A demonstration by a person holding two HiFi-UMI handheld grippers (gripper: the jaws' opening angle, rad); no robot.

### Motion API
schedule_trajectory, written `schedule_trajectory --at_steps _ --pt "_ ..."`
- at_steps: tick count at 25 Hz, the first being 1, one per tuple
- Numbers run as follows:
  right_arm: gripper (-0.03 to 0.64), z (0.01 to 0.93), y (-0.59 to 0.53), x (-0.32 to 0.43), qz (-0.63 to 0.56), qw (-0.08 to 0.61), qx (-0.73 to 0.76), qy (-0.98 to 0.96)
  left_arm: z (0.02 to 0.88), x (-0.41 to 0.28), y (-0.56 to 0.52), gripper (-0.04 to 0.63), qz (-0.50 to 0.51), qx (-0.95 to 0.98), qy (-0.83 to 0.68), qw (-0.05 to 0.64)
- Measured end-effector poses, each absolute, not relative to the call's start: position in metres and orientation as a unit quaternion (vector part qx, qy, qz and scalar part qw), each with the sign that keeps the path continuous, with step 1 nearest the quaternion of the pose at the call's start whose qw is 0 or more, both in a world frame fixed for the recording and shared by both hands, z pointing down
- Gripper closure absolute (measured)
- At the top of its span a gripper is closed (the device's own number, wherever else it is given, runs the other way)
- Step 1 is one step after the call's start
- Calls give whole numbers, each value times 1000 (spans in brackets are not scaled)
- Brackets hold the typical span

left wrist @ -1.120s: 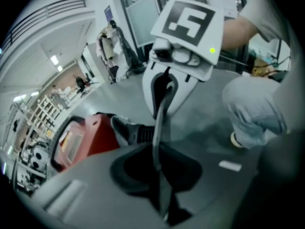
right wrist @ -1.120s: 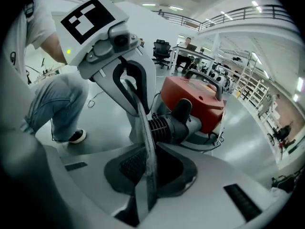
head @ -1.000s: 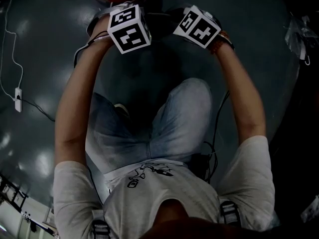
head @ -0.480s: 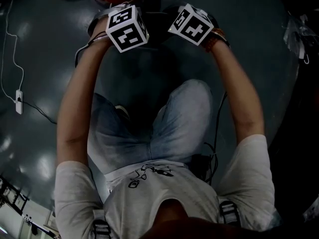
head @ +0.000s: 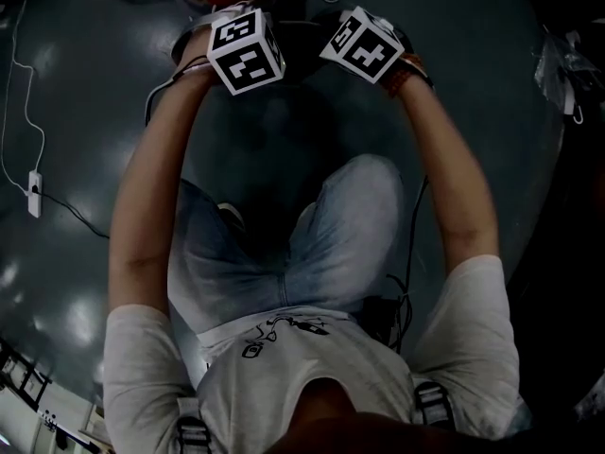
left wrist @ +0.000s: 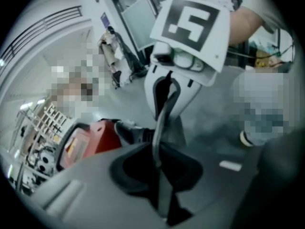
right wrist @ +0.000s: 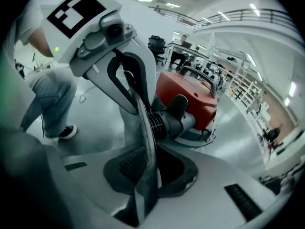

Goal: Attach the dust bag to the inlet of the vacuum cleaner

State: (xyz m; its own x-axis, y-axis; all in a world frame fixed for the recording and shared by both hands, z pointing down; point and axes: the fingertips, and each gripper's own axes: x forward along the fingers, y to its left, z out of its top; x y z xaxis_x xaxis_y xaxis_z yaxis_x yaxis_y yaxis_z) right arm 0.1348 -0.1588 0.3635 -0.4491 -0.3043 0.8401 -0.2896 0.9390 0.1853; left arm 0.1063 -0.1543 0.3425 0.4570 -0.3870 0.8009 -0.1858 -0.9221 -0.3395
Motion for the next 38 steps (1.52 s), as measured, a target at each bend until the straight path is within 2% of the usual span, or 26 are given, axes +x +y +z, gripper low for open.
schedule_trajectory --at_steps 3,5,9,11,16,18,22,24,27,29,34,36,38 --pt "568 358 -164 118 -108 552 145 -814 345 88 -153 552 -446 -871 201 43" --pt "566 358 -165 114 -128 558 140 -808 347 83 -152 557 -436 -875 208 25" --pt "566 364 -170 129 -11 491 183 -852 344 100 -162 546 -481 -853 187 80" --pt "566 364 -172 131 9 485 187 -854 343 105 -166 540 -485 -851 181 89" --pt "561 357 -176 117 -126 564 147 -803 345 85 -165 551 -416 -884 215 6" --pt "561 358 -177 118 -102 547 158 -816 344 88 -165 551 -429 -879 209 18" --pt "561 364 -178 130 22 491 190 -850 334 103 -178 537 -476 -853 193 92" --pt "561 362 -180 128 -4 514 182 -839 336 101 -178 537 -464 -861 193 75" --pt "557 356 -184 117 -106 565 157 -803 341 87 -174 546 -423 -881 212 21" --pt "555 355 -185 114 -133 569 155 -797 343 84 -171 552 -419 -882 216 12" --pt "557 362 -183 130 -5 495 202 -845 334 100 -183 548 -476 -853 195 90" --pt "557 362 -185 128 -5 499 198 -844 334 99 -183 545 -473 -856 191 87" --pt "555 358 -187 121 -56 530 179 -827 338 91 -179 546 -452 -868 200 53"
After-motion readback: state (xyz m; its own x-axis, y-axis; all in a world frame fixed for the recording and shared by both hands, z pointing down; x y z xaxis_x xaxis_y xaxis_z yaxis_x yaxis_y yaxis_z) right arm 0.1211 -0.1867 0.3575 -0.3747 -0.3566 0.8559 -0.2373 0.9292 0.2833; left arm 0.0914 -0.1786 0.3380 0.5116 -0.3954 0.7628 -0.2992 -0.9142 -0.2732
